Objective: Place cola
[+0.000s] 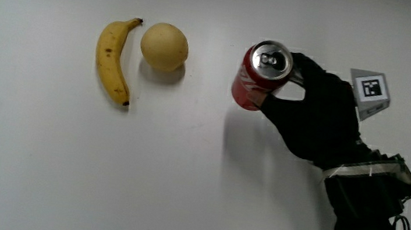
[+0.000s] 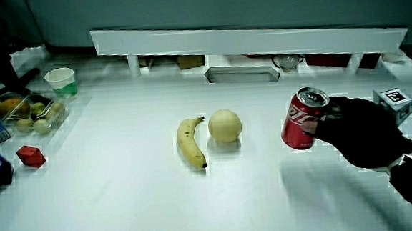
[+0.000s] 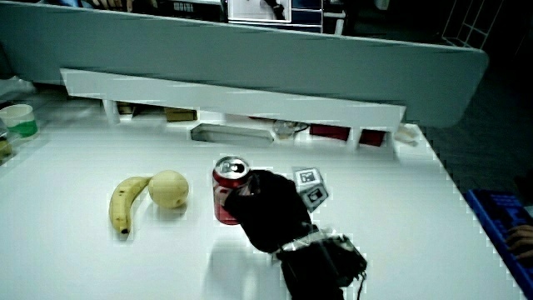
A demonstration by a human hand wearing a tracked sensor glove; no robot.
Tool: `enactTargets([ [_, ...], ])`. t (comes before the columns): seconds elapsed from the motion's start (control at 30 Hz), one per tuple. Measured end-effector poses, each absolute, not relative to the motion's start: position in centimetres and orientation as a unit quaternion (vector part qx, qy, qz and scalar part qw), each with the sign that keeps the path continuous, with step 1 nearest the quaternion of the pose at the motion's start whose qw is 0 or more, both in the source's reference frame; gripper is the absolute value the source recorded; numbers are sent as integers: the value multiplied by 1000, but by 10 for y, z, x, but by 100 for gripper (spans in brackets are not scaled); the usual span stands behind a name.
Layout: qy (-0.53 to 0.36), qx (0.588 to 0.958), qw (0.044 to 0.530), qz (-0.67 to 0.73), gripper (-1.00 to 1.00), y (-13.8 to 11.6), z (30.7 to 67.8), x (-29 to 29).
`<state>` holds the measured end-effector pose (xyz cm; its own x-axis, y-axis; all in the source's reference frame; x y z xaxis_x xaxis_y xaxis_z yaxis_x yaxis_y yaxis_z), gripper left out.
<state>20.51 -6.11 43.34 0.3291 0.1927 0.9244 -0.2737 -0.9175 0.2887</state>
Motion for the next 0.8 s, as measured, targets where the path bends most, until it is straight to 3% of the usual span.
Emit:
enactTargets([
  [0.17, -3, 806, 189, 561, 0, -61, 439, 230],
  [0.8, 77, 808, 200, 549, 0, -50, 487, 271],
])
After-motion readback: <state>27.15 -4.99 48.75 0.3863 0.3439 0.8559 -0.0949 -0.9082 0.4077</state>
